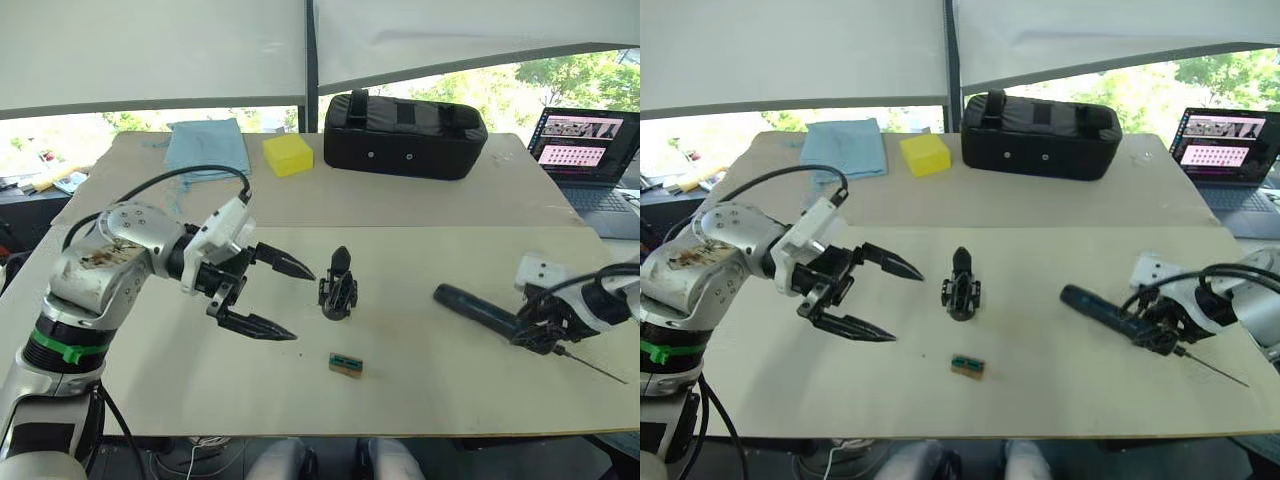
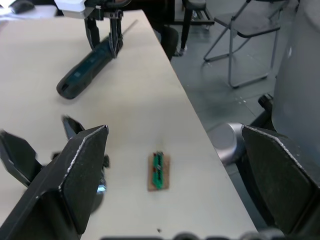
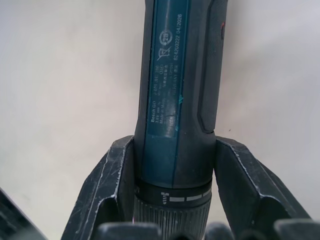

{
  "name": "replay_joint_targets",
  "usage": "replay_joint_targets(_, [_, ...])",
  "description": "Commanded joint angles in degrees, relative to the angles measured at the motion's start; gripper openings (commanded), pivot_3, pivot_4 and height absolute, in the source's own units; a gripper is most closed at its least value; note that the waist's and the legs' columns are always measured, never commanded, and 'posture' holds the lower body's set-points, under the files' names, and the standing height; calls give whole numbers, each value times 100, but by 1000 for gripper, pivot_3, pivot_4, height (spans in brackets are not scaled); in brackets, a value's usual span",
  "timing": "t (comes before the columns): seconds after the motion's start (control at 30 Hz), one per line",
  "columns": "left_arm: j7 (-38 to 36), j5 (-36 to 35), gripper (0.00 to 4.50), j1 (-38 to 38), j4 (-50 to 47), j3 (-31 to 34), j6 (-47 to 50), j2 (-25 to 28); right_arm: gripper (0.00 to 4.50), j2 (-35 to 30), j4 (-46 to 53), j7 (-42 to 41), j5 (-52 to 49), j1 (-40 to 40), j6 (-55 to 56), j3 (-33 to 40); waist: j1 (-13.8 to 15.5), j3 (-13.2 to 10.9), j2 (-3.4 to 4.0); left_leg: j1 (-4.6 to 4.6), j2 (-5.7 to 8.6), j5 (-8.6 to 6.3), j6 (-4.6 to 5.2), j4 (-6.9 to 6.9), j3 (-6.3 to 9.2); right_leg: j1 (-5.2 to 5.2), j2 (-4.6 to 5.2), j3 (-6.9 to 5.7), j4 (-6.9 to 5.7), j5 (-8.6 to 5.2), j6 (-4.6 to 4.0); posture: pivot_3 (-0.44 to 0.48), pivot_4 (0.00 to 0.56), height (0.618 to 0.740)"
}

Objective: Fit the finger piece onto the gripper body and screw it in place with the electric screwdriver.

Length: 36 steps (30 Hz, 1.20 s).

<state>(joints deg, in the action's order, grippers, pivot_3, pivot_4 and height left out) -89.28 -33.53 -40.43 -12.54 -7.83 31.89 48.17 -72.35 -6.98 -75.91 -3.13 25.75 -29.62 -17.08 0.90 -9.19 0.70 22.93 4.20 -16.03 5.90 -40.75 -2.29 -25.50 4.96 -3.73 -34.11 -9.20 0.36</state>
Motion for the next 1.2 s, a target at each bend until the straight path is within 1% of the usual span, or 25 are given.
replay_joint_targets(0.03, [-130,37,4500,-96,-27,22,-223,34,1915,133,-6,50,289,68,-26,-40,-9,-1,-2,0,0,0,0,-2,-1,0,0,0,0,0,0,0,150,739])
replay_joint_targets(0.07, [-137,8,4500,-112,-30,32,-207,20,2934,160,47,-59,320,112,-274,-109,-13,-3,-7,-3,0,0,0,-2,-1,2,0,0,-1,0,-1,0,150,739])
replay_joint_targets(0.1, [-147,-22,4500,-119,-43,41,-189,13,3176,188,118,-142,349,172,-547,-167,-14,-3,-7,-5,0,0,0,-2,0,3,-1,0,-2,0,-2,0,150,739])
replay_joint_targets(0.17, [-160,-46,4500,-111,-70,51,-175,11,3875,232,207,-260,385,276,-1002,-245,-14,-4,-7,-1,0,1,0,-2,0,-5,-1,0,-5,0,-4,0,150,739])
replay_joint_targets(0.2, [-161,-49,4500,-88,-88,57,-175,13,4319,226,254,-369,408,353,-1347,-347,-15,-4,-8,0,0,1,0,-2,0,-6,-1,1,-8,0,-5,0,150,739])
replay_joint_targets(0.23, [-157,-51,4500,-60,-109,63,-180,13,4422,201,294,-478,431,420,-1656,-460,-14,-4,-8,0,0,1,0,-2,0,-7,-1,1,-7,0,-5,0,150,739])
replay_joint_targets(0.3, [-131,-60,4500,-12,-159,72,-174,7,4422,129,340,-664,507,510,-2015,-663,-14,-4,-8,6,0,1,0,-3,0,-13,0,1,-8,0,-6,0,150,739])
replay_joint_targets(0.37, [-74,-85,4500,34,-234,88,-146,-3,4422,210,242,-682,587,633,-2215,-780,7,-4,-8,16,0,1,1,-4,0,-23,1,1,-9,0,-6,0,150,739])
replay_joint_targets(0.43, [13,-126,4500,68,-312,119,-102,-17,4422,360,44,-650,629,788,-2278,-839,18,-3,-10,26,0,1,1,-8,0,-34,1,1,-10,1,-6,0,150,739])
replay_joint_targets(0.5, [110,-202,4500,90,-372,156,-14,-31,4422,470,-222,-580,748,874,-2060,-900,16,-2,-32,32,0,1,1,-11,0,-37,1,1,-10,2,-7,0,150,739])
replay_joint_targets(0.6, [174,-232,4500,119,-436,157,28,-23,3649,523,-524,-510,927,823,-1648,-962,0,3,-60,27,0,1,1,-12,0,-31,1,1,-9,3,-7,0,150,739])
replay_joint_targets(0.7, [201,-207,4500,97,-408,109,22,-25,2544,484,-583,-522,1016,674,-1089,-921,21,6,-68,25,0,0,1,-14,0,-28,1,0,-9,4,-5,0,150,739])
replay_joint_targets(0.77, [203,-172,4500,70,-340,64,12,-33,1921,437,-439,-550,959,552,-532,-764,26,12,-80,24,0,1,0,-14,0,-27,0,-1,-9,4,-5,0,150,739])
replay_joint_targets(0.83, [208,-115,4500,73,-285,-2,-20,-55,1919,367,-269,-556,841,388,212,-482,30,13,-85,18,0,0,0,-13,1,-19,-1,-2,-9,4,-5,0,150,739])
replay_joint_targets(0.87, [207,-81,4500,98,-268,-27,-53,-60,1919,355,-163,-549,734,298,516,-294,27,13,-85,17,0,0,0,-12,1,-18,-1,-3,-9,4,-4,0,150,739])
replay_joint_targets(0.93, [259,35,4500,233,-266,-121,-132,-98,1919,407,289,-509,162,39,771,471,19,11,-83,14,0,1,-1,-12,1,-17,-3,-2,-9,4,-4,0,150,739])
replay_joint_targets(0.97, [317,75,4500,316,-274,-150,-151,-131,1919,498,530,-425,-152,-97,726,914,6,8,-76,14,0,2,-3,-9,1,-18,-3,-2,-10,4,-4,0,150,739])
replay_joint_targets(1.0, [384,108,4500,408,-274,-153,-167,-156,1919,594,789,-307,-441,-228,585,1330,-12,4,-70,12,0,4,-6,-8,1,-19,-4,-1,-15,4,-5,0,150,739])
replay_joint_targets(1.03, [426,114,4500,548,-281,-156,-126,-143,1919,795,1241,-188,-913,-516,333,2013,-21,1,-66,15,0,7,-11,-7,1,-23,-5,1,-21,4,-6,0,150,739])
replay_joint_targets(1.1, [404,129,4500,873,-336,-151,-122,-40,1919,1272,2345,48,-1838,-1203,-262,3312,-10,0,-63,21,0,12,-18,-6,0,-40,-4,6,-37,3,-10,0,150,739])
replay_joint_targets(1.13, [416,217,4500,1063,-376,-141,-316,-32,1919,1548,2905,228,-2253,-1529,-550,3808,-6,-1,-63,28,0,15,-24,-2,1,-57,-1,7,-56,-1,-17,0,150,739])
replay_joint_targets(1.2, [465,400,4500,1353,-413,-108,-732,-67,1919,1942,3748,606,-2763,-1976,-909,4277,35,-2,-60,25,-2,11,-37,-1,3,-64,-1,6,-77,-12,-31,0,150,739])
